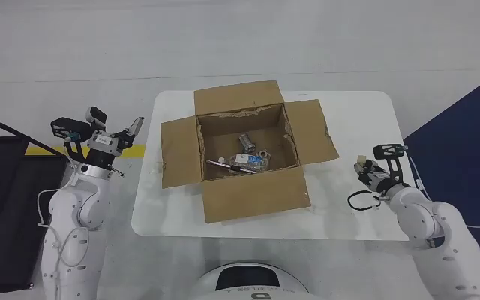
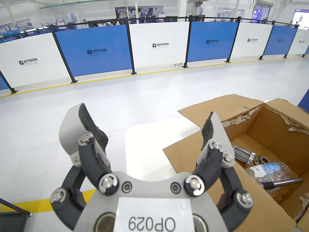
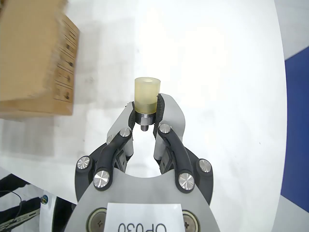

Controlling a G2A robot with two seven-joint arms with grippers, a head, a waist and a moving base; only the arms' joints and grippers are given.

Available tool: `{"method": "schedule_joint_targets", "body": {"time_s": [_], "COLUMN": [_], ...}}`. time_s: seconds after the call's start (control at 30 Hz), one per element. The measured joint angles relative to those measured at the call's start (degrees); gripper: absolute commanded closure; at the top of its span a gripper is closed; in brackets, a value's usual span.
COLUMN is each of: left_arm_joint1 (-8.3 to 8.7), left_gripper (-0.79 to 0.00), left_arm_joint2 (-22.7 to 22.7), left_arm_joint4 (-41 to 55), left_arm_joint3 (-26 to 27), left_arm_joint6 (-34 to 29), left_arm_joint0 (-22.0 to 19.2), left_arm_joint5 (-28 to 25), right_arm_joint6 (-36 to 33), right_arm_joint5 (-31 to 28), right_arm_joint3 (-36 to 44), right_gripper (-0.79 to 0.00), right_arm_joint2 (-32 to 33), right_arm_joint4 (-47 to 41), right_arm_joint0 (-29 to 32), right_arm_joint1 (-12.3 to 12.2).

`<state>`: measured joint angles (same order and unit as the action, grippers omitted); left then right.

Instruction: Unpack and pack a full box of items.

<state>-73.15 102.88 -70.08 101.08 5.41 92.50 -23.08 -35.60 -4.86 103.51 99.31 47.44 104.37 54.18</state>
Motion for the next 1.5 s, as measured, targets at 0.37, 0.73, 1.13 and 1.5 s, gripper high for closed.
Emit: {"method": "schedule_joint_targets", "body": {"time_s": [0.37,0.73,1.13,1.5], "left_arm_joint1": [0.0,0.0,0.0,0.0], "left_gripper": [-0.785,-0.785,-0.785,-0.785], "left_arm_joint2": [0.0,0.0,0.0,0.0], "left_arm_joint4": [0.0,0.0,0.0,0.0], "left_arm_joint3": [0.0,0.0,0.0,0.0], "left_arm_joint6": [0.0,0.0,0.0,0.0], "left_arm_joint0": [0.0,0.0,0.0,0.0], "left_arm_joint5": [0.0,0.0,0.0,0.0], "right_arm_joint6": [-9.1,-10.9,-8.8,-9.1], "right_arm_joint5": [1.4,1.0,0.5,0.8], "right_arm_joint3": [-6.4,-14.3,-13.1,-10.4], "right_gripper": [0.0,-0.132,-0.326,-0.369], "right_arm_joint2": [-7.0,-11.9,-10.6,-9.1], "right_arm_joint4": [6.4,7.3,7.7,8.2], "right_arm_joint0": [-7.0,-13.2,-12.1,-10.5], "right_arm_joint1": [0.2,0.9,0.9,0.9]}}
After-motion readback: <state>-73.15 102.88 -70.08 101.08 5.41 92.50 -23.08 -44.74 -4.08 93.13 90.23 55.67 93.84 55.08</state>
